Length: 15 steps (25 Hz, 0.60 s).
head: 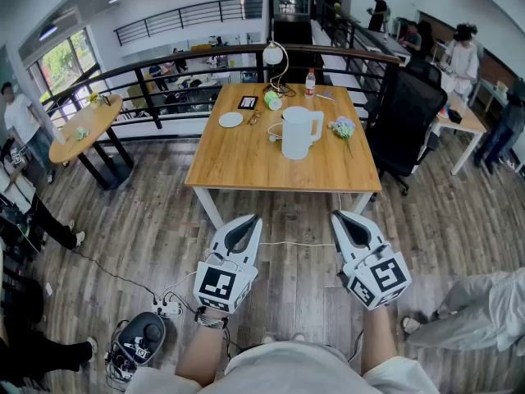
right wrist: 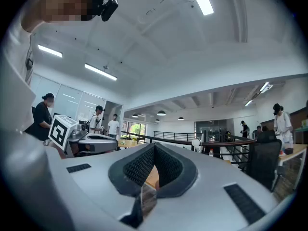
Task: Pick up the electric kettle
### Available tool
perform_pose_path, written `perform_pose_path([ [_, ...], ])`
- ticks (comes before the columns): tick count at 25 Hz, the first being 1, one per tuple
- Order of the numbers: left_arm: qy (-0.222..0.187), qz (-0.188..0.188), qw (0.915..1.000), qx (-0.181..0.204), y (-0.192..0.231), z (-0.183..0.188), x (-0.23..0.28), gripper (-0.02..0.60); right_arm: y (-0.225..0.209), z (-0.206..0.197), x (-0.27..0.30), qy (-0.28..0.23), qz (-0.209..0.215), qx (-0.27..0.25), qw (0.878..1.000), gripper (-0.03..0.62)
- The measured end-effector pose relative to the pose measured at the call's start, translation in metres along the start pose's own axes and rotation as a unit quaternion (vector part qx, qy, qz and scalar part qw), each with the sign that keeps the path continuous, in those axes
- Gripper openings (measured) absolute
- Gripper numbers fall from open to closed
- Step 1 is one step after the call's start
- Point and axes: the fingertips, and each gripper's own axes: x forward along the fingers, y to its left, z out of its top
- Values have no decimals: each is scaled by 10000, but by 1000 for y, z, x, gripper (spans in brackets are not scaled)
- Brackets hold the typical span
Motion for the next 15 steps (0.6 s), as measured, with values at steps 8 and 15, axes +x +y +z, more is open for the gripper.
perform_pose_path([
  [8,49,-12,10000,-54,7,-4,3,5,-5,0,5,-74,-59,240,9997,11],
  [15,119,-61,9998,-135,17,-18,-4,5,10,-4,11,-142,-72,199,9997,11],
])
